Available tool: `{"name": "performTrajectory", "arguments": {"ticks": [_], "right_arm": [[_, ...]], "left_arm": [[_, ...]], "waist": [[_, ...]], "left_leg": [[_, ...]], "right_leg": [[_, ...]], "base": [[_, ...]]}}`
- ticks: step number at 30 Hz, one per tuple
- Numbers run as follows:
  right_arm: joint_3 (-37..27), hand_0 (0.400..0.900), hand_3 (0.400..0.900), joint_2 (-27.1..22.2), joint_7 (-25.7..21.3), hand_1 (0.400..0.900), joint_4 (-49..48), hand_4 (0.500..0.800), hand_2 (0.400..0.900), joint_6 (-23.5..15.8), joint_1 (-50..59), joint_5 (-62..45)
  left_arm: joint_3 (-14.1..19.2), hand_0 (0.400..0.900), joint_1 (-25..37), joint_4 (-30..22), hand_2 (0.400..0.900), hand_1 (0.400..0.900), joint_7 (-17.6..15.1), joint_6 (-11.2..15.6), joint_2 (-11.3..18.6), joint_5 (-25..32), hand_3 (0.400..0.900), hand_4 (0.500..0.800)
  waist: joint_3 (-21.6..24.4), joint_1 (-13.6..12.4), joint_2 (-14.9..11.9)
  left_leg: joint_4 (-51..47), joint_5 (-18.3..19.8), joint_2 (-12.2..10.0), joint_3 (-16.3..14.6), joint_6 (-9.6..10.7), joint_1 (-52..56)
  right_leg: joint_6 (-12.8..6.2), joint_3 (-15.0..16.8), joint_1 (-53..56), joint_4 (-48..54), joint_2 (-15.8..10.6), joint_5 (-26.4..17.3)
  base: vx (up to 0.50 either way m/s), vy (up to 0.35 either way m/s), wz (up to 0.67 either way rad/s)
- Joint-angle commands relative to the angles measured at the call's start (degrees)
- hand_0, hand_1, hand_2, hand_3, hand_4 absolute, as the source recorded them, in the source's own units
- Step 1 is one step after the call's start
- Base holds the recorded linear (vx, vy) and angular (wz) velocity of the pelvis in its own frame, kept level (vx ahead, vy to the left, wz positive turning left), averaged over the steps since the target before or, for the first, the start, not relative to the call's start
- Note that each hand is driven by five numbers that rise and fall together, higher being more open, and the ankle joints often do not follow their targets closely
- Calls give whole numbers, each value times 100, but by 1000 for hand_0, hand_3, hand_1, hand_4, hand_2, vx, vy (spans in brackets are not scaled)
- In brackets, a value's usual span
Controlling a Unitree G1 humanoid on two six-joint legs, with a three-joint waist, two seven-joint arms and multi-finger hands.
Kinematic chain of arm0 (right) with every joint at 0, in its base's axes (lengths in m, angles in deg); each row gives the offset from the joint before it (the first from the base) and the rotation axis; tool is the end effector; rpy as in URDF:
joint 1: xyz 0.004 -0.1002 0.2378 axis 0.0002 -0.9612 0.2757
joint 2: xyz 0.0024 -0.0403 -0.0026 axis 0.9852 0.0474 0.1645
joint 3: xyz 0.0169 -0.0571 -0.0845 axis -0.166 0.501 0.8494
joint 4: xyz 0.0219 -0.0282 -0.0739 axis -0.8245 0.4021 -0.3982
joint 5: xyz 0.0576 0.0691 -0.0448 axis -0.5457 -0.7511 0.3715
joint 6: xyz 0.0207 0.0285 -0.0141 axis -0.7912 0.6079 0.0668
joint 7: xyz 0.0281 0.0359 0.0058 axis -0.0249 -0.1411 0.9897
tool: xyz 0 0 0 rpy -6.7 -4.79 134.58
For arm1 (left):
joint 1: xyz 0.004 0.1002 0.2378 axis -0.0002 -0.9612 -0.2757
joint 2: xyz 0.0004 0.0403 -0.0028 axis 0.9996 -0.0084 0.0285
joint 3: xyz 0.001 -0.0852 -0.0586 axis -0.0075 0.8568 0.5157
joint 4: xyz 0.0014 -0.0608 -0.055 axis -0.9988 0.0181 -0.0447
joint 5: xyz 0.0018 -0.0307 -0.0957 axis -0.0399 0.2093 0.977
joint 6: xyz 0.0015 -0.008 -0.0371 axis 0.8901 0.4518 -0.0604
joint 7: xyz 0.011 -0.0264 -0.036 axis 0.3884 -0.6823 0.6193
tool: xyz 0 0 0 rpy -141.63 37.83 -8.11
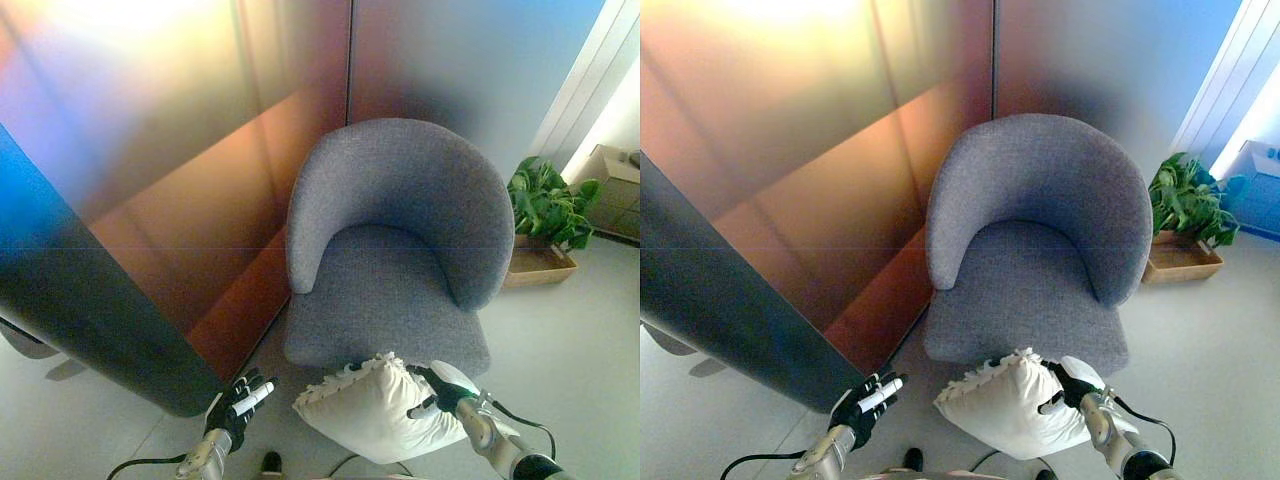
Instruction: Pick up the pillow and put it on the sofa.
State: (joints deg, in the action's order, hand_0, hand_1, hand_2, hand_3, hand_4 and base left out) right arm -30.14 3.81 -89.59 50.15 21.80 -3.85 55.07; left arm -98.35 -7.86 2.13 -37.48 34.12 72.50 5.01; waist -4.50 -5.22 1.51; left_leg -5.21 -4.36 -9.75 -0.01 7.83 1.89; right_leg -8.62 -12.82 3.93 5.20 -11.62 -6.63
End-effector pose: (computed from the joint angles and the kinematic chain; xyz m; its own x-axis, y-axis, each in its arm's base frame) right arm 0.1494 -0.2352 -0.0730 0.7499 -0.0046 -0.6616 -0.5983 0.4220 -0.6812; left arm 0.1082 0.2071 -0.0891 0.7315 0.0227 -0.6815 -0.2252 0.9514 -0.2100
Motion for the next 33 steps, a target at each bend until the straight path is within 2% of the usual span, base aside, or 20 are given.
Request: {"name": "performTrajectory", "arguments": {"ticks": [1, 4, 11, 26, 30, 33], "right_arm": [[-20, 900, 900, -140, -289, 900, 145, 800, 900, -271, 784, 0], [-61, 900, 900, -146, -227, 900, 108, 800, 900, -252, 705, 47], [-87, 900, 900, -149, -259, 900, 91, 800, 900, -295, 557, 42], [-26, 900, 900, -155, -196, 900, 211, 800, 900, -222, 696, 65], [60, 900, 900, -201, -233, 900, 311, 800, 900, -250, 931, 21], [194, 900, 900, -220, -309, 900, 483, 800, 900, -258, 1438, -143]], "left_arm": [[-265, 900, 748, 83, 900, 900, 158, 628, 187, 48, 900, 800], [-216, 900, 725, 95, 900, 900, 264, 710, 169, 120, 900, 800], [-208, 900, 654, 57, 900, 900, 176, 623, 206, 70, 900, 800], [-219, 900, 677, 55, 900, 900, 178, 644, 216, 80, 900, 800], [-326, 900, 806, 17, 900, 900, 165, 673, 243, 240, 900, 800], [-472, 900, 1130, 16, 900, 900, 140, 763, 274, 459, 900, 800]], "waist": [[-74, -231, -250], [-32, -220, -274], [-15, -224, -299], [-150, -259, -246], [-314, -255, -204], [-609, -256, -153]], "left_leg": [[21, 93, -37, -18, -170, 106], [21, 110, -28, -22, -169, 124], [46, 104, -46, -36, -171, 165], [74, 121, -14, 27, -177, 106], [118, 114, -10, 52, -171, -8], [227, 122, 23, 130, -173, -279]], "right_leg": [[-309, 83, -51, -152, -558, -48], [-320, 90, -31, -148, -564, -35], [-311, 104, 11, -167, -543, -12], [-330, 115, -57, -227, -600, -5], [-328, 155, -203, -297, -616, -8], [-314, 255, -493, -405, -627, -5]], "base": [[0, 0, 0], [0, 0, 0], [0, 0, 0], [-2, 8, 3], [-47, 9, 1], [-220, 6, -2]]}}
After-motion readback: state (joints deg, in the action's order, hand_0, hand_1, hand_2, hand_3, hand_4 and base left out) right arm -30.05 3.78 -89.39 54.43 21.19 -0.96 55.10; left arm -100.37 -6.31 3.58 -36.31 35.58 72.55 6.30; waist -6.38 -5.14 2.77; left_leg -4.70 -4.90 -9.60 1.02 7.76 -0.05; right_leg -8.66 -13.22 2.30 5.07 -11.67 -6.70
